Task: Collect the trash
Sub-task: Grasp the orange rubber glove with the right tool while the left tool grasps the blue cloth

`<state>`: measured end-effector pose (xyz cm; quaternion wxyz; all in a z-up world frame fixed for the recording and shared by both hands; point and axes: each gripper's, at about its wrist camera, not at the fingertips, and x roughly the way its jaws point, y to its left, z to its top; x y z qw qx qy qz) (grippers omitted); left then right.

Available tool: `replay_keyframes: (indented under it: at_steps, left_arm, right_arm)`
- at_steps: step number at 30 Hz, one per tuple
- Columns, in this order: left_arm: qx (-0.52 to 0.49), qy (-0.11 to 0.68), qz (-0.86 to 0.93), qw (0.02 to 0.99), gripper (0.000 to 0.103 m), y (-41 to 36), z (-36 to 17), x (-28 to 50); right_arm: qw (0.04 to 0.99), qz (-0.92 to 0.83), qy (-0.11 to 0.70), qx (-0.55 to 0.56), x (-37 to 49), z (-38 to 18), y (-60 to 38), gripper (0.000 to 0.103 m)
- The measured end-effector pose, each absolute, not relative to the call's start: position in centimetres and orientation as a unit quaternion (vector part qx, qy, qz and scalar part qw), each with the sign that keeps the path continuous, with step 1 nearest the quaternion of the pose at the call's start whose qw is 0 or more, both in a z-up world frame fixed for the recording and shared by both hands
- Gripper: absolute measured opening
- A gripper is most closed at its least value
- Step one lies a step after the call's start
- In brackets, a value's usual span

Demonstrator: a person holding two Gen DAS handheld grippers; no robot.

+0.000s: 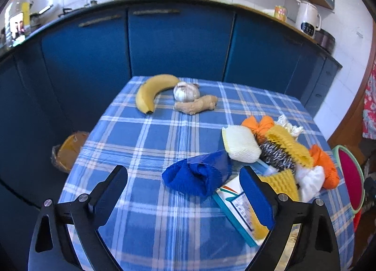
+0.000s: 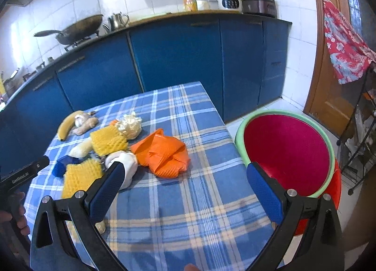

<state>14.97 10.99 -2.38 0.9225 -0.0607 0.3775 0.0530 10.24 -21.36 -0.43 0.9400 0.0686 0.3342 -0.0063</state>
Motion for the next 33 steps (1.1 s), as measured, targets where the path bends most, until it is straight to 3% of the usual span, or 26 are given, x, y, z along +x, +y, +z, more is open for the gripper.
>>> replay_keyframes:
  at_steps: [3, 7, 9, 15, 20, 26, 28, 33]
  left_arm:
    - [-0.052, 0.398, 0.031, 0.916, 0.080, 11.1, -3.6, 16.3]
    - [-0.065, 0.420, 0.004, 0.905, 0.073, 11.5, -5.2, 17.9]
    - [-0.080, 0.429, -0.012, 0.900, 0.062, 11.8, -5.8, 18.6]
    - [-0.105, 0.426, -0.034, 0.898, 0.049, 12.4, -6.5, 19.2]
    - [-0.098, 0.423, -0.026, 0.900, 0.050, 12.2, -6.8, 19.4]
    - [-0.088, 0.418, -0.011, 0.904, 0.051, 12.0, -7.0, 19.7]
    - [-0.095, 0.416, -0.008, 0.904, 0.052, 12.1, -7.1, 19.9]
    - [-0.100, 0.417, 0.002, 0.904, 0.052, 12.1, -7.1, 20.2]
  right_arm:
    - [0.935, -0.019, 0.347, 0.067, 11.6, -1.1, -21.3, 0.102]
    - [0.926, -0.035, 0.371, 0.057, 13.6, -2.3, -20.8, 0.102]
    - [0.922, -0.036, 0.381, 0.050, 14.4, -2.9, -20.6, 0.102]
    - [0.909, -0.023, 0.414, 0.033, 16.7, -4.2, -19.8, 0.102]
    - [0.905, -0.003, 0.425, 0.016, 17.9, -5.2, -18.9, 0.097]
    - [0.894, 0.031, 0.446, 0.031, 18.8, -6.6, -18.7, 0.076]
    - [0.892, 0.043, 0.449, 0.038, 19.0, -6.8, -18.8, 0.060]
    - [0.890, 0.063, 0.448, 0.049, 18.9, -7.2, -19.0, 0.057]
